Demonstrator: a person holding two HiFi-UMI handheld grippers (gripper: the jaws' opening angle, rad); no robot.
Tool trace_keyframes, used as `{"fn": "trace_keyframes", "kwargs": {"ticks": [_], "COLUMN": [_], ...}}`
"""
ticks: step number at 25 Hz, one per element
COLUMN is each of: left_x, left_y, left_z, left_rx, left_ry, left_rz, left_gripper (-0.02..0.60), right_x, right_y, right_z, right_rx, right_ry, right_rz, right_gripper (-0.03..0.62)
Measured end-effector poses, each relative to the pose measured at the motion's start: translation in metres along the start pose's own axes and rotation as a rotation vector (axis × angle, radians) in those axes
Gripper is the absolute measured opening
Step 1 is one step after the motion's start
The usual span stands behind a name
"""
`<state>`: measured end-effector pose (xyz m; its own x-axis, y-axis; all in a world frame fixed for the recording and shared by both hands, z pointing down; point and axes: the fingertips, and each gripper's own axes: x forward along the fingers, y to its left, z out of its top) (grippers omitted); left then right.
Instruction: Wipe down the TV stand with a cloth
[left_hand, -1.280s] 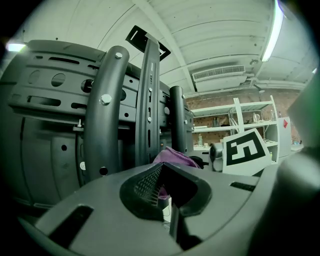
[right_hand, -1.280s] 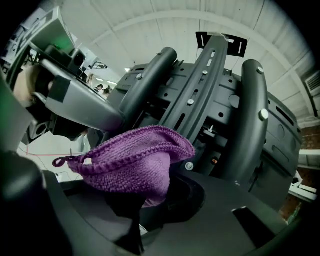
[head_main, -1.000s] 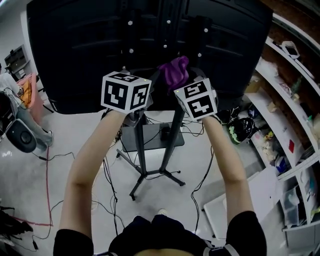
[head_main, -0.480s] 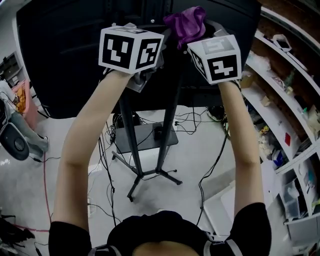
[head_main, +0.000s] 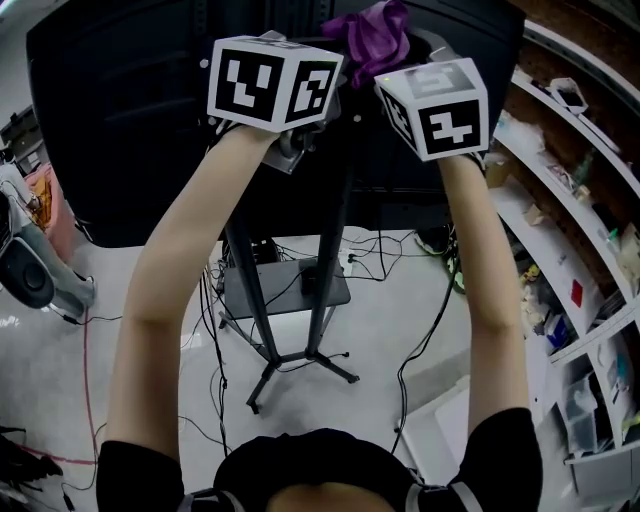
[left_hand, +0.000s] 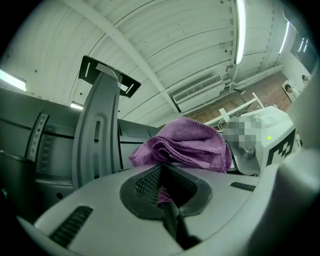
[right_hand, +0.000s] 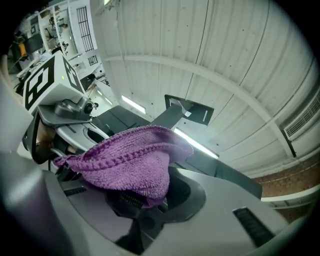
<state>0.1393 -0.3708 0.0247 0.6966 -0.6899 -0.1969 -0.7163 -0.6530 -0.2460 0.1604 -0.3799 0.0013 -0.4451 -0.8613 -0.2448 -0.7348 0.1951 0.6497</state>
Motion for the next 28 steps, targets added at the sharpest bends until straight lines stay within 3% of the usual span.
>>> {"fn": "trace_keyframes", "kwargs": {"ticks": [9,28], "left_x": [0.000,-0.006], "left_y": [-0.012,-0.039], "left_z": [-0.011,-0.079], "left_rx": [0.013,-0.037], "left_ry": [-0.023,0.027], "left_rz": [-0.004,-0.027], "left_gripper": [0.006,0.006], "right_x": [-0.011,-0.033], "right_y": [0.007,0.048], "right_z": [-0.014,-0.073], "right_rx": [0.017,0.108], "right_ry": [-0.087,-0.045], "right_rz": [-0.041,-0.015], "right_gripper": [0.064,0.064]}}
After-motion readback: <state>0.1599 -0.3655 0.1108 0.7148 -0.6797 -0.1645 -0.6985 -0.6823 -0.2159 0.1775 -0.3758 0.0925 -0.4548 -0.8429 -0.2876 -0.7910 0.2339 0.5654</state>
